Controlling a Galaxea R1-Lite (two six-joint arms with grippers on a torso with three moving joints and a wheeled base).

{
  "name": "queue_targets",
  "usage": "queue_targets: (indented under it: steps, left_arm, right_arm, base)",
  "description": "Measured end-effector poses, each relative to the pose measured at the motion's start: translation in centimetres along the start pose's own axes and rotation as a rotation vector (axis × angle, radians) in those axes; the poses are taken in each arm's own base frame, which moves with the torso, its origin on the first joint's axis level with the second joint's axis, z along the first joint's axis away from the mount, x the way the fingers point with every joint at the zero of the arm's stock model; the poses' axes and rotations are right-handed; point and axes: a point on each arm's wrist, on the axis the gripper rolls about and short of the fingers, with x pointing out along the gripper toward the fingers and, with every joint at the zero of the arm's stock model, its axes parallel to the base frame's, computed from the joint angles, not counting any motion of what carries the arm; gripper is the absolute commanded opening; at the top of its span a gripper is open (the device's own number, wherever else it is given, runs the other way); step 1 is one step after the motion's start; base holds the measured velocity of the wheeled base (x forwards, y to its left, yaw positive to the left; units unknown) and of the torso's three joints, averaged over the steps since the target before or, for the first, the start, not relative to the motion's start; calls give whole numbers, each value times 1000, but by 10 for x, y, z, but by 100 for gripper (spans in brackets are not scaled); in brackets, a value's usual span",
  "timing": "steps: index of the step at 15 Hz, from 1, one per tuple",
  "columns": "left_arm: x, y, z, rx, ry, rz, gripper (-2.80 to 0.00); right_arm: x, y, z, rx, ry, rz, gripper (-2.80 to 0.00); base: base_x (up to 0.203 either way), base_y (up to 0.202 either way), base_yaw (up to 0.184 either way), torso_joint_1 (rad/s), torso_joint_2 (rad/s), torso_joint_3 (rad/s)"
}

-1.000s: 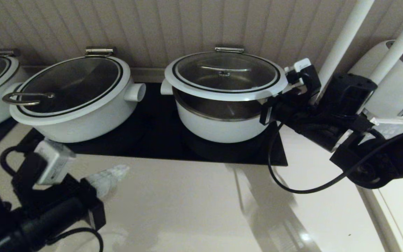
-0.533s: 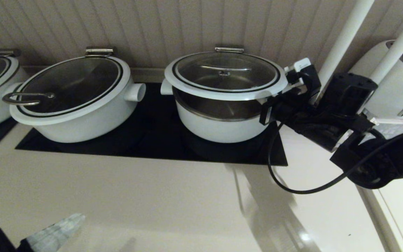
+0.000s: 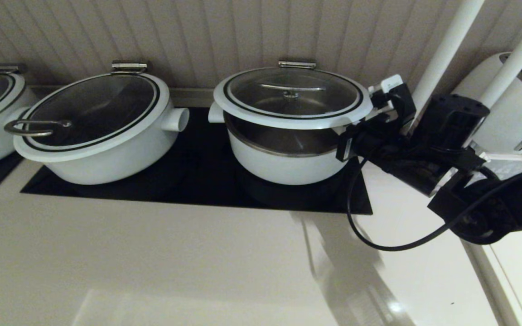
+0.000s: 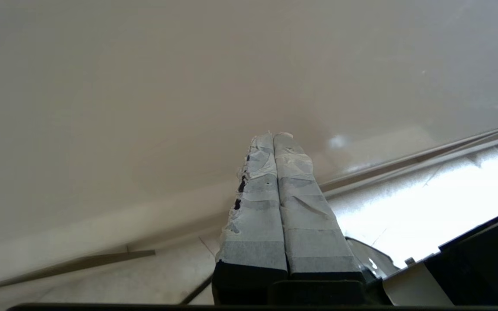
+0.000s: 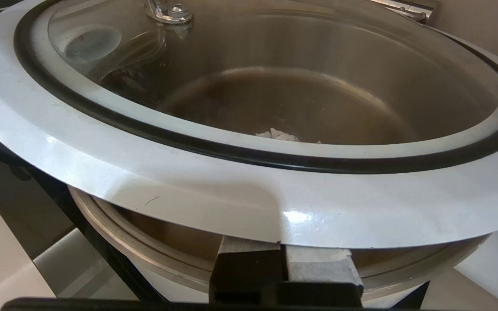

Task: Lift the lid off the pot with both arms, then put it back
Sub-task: Open the pot lid completely

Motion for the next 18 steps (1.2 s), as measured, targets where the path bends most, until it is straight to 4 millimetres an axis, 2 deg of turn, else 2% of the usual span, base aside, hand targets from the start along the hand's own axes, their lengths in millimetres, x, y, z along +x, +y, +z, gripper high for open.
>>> queue_targets:
  steps: [18]
  left_arm:
    - [-2, 0, -1, 32, -21, -2, -280]
  right_arm:
    - [0, 2, -1, 0, -5, 7, -280]
  base:
    - [0, 0, 0, 0, 0, 0]
